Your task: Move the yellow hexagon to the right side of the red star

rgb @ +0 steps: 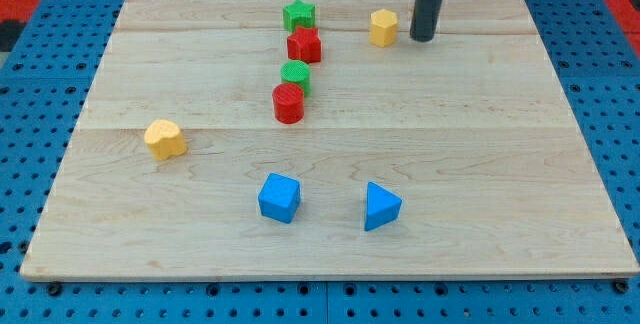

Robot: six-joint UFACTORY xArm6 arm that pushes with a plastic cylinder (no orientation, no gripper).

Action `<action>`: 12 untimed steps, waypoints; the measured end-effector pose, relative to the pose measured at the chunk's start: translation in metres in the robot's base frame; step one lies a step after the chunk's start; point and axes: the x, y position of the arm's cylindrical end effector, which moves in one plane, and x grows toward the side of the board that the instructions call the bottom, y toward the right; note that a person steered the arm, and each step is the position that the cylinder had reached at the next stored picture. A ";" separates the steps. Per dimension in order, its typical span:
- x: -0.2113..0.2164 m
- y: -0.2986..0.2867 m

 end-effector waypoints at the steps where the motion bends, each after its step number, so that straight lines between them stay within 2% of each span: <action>1: -0.024 -0.040; 4: 0.012 -0.090; 6: 0.096 -0.032; 7: 0.136 -0.060; 8: 0.154 -0.063; 9: 0.129 -0.073; 11: 0.130 -0.142; 12: 0.137 -0.136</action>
